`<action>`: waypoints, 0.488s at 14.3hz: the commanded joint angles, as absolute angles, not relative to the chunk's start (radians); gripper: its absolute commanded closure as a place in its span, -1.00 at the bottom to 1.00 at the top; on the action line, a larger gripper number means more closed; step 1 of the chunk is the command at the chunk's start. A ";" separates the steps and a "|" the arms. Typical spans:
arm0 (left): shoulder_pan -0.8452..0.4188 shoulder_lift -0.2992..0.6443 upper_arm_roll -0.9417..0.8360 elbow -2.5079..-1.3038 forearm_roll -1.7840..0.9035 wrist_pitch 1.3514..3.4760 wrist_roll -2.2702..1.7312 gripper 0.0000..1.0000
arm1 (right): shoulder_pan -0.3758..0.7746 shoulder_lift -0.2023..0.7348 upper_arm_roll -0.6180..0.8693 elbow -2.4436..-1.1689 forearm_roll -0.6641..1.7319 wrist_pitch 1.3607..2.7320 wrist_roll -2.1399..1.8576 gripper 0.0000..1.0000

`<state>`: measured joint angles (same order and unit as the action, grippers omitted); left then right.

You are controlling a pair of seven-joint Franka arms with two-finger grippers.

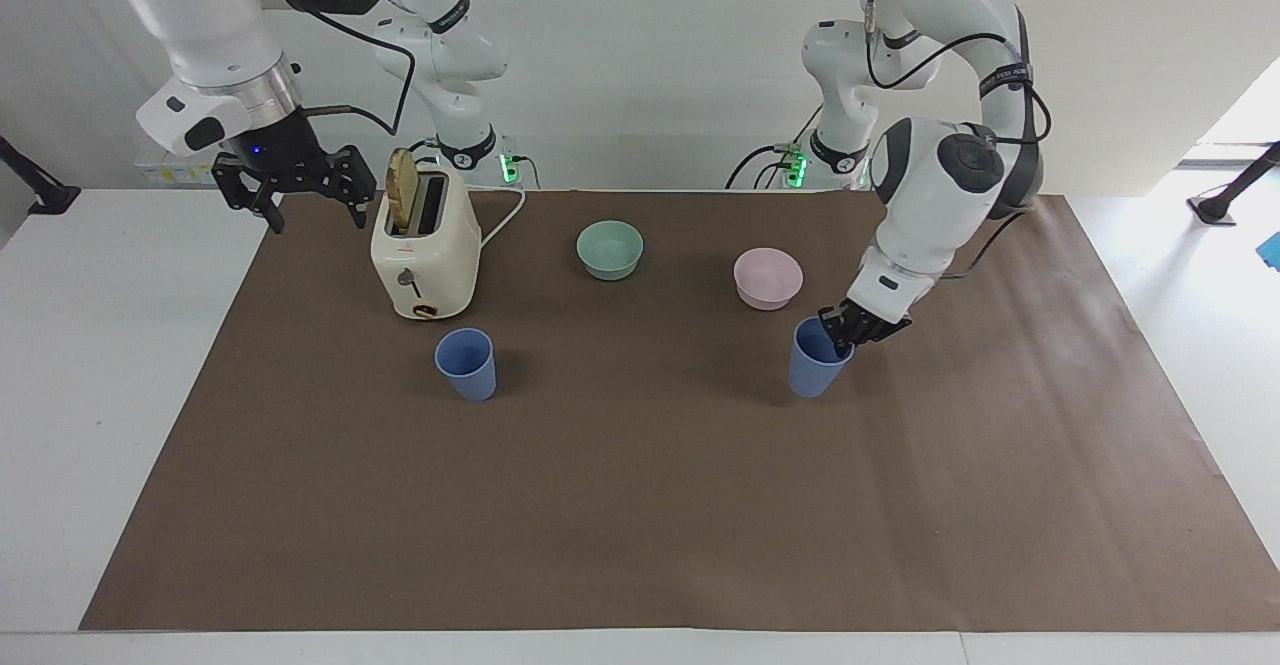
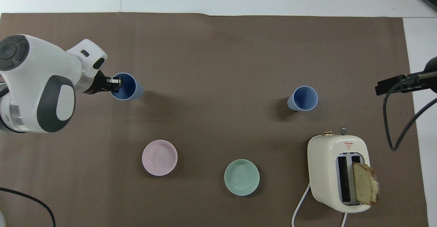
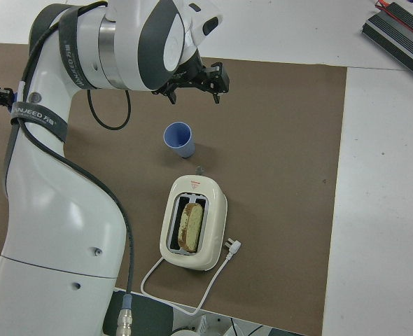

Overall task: Stack blue cups with both arms
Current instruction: 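Carry the blue cup with the left gripper toward the table center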

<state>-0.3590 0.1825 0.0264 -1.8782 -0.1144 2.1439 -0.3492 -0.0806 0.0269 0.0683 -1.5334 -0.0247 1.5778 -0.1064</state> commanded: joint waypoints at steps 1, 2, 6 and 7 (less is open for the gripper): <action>-0.446 0.193 0.043 -1.890 -0.091 2.201 -0.471 1.00 | -0.090 0.015 0.071 -1.545 -0.011 1.585 -0.092 -1.00; -0.477 0.205 0.043 -1.890 -0.091 2.210 -0.503 1.00 | -0.092 0.015 0.071 -1.545 -0.011 1.585 -0.092 -1.00; -0.561 0.242 0.043 -1.890 -0.091 2.272 -0.621 1.00 | -0.094 0.015 0.071 -1.545 -0.009 1.585 -0.094 -1.00; -0.571 0.242 0.041 -1.890 -0.091 2.275 -0.636 1.00 | -0.094 0.015 0.071 -1.545 -0.008 1.585 -0.094 -1.00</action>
<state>-0.5398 0.2395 0.0257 -1.8800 -0.1092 2.2419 -0.5909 -0.0842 0.0269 0.0674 -1.5334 -0.0247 1.5778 -0.1064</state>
